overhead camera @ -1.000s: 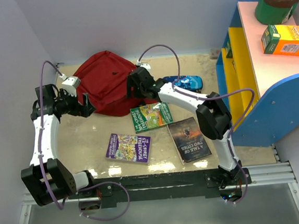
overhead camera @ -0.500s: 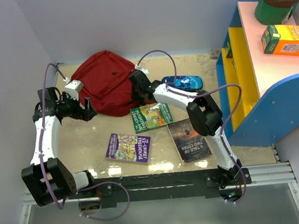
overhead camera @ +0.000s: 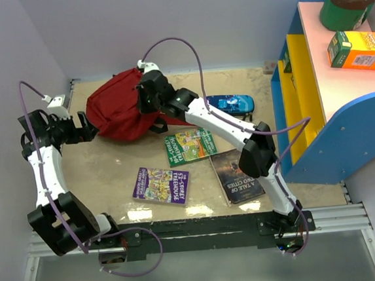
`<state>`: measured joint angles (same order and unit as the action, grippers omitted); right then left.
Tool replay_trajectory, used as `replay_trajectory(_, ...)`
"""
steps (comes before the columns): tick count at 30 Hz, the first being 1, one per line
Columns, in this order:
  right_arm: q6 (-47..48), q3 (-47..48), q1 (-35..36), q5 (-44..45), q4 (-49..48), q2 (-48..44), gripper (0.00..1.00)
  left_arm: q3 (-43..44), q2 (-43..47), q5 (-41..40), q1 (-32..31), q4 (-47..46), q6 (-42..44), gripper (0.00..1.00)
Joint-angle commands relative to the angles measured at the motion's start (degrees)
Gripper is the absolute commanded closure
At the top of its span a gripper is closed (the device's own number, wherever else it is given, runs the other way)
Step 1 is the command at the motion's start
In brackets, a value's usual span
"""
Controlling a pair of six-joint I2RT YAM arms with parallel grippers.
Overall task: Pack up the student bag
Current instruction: Move the student bag to the center of the board.
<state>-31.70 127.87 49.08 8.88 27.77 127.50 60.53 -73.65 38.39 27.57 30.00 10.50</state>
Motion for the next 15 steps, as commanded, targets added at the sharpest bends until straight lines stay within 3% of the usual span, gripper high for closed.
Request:
replay_trajectory(1,7.62,-4.09,4.26,-2.21,-0.17,-9.61,1.00,2.93,1.05,2.30,1.34,-3.36,-3.56,0.00)
replay_trajectory(3,8.32,-9.19,5.41,-0.55,-1.22,-13.66,1.00,2.40,1.84,3.44,1.26,-3.81,-2.43,0.00)
replay_trajectory(6,7.72,-24.56,6.82,1.04,-5.07,-23.59,1.00,3.19,1.67,6.07,1.17,-2.33,0.64,0.00)
replay_trajectory(11,2.28,-59.36,7.26,0.26,-13.69,-40.54,1.00,5.38,0.18,8.81,-1.54,2.42,7.41,0.00)
replay_trajectory(13,0.51,-71.29,7.26,-0.36,-17.13,-42.33,1.00,5.21,-0.01,7.14,-5.31,2.78,10.06,0.00)
replay_trajectory(15,-1.60,-76.70,7.26,-0.62,-18.53,-42.51,1.00,4.25,0.17,4.16,-8.22,0.95,10.68,0.00)
